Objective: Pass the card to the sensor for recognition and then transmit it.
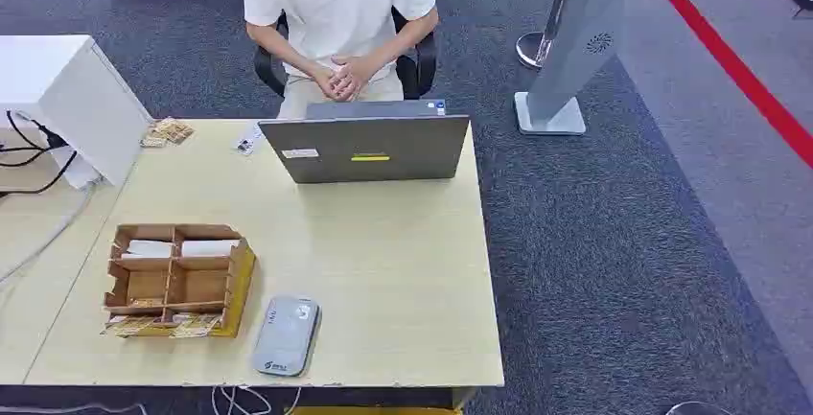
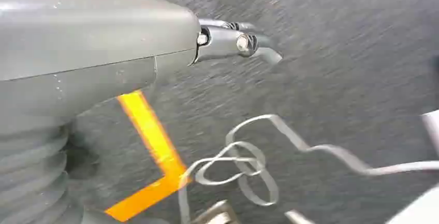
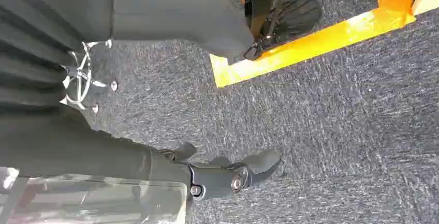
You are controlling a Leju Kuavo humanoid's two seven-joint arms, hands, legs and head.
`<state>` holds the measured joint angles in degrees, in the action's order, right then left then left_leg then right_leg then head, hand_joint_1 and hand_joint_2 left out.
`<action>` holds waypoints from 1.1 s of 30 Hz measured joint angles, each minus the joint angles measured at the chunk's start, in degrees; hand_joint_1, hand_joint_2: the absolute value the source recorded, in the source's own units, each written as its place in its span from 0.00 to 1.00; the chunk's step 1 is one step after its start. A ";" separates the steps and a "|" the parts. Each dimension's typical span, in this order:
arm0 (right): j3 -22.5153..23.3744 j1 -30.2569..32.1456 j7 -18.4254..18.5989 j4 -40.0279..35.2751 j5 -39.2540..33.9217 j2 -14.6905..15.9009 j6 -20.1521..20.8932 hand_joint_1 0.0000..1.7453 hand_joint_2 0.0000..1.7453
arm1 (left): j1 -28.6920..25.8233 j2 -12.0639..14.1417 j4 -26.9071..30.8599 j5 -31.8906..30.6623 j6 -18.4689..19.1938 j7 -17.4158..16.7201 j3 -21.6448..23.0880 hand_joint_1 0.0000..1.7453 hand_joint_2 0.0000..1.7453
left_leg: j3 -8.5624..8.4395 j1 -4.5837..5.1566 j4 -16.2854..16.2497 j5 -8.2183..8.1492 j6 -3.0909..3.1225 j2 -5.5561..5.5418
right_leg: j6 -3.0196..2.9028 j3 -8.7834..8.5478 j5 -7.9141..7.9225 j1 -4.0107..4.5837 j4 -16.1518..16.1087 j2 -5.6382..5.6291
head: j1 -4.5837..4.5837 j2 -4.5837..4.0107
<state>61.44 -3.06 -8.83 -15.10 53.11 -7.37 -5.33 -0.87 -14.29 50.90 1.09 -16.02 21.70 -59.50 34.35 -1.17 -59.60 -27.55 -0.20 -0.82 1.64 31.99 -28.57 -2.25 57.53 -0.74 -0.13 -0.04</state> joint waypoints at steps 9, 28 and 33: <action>1.47 -0.21 0.42 0.13 1.57 -0.46 -0.24 0.00 0.00 | -3.99 -1.49 15.58 6.65 -6.32 4.66 6.89 0.00 1.00 | 0.00 0.00 0.00 0.00 0.00 0.00 | 0.00 -0.01 0.00 0.00 0.00 0.00 | 0.00 0.00; 3.15 -0.69 1.55 0.77 5.38 -1.62 -0.83 0.00 0.00 | -7.67 -3.50 52.48 7.38 -18.05 13.97 22.41 0.00 1.00 | -0.04 0.00 -0.01 0.01 -0.01 0.00 | -0.01 -0.03 0.01 0.00 0.01 -0.02 | 0.00 0.00; 3.26 -0.91 1.88 1.07 6.65 -1.88 -0.83 0.00 0.00 | -7.40 -3.48 60.51 2.10 -19.96 15.54 26.05 0.00 1.00 | -0.05 0.00 -0.01 0.01 0.00 0.01 | -0.01 -0.01 0.01 -0.01 0.00 -0.02 | 0.00 0.00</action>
<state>64.70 -3.97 -6.95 -14.03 59.76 -9.25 -6.16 -8.27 -17.77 111.41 3.19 -35.98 37.25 -33.45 34.31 -1.17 -59.61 -27.55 -0.21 -0.81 1.63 31.98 -28.56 -2.25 57.53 -0.76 -0.13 -0.04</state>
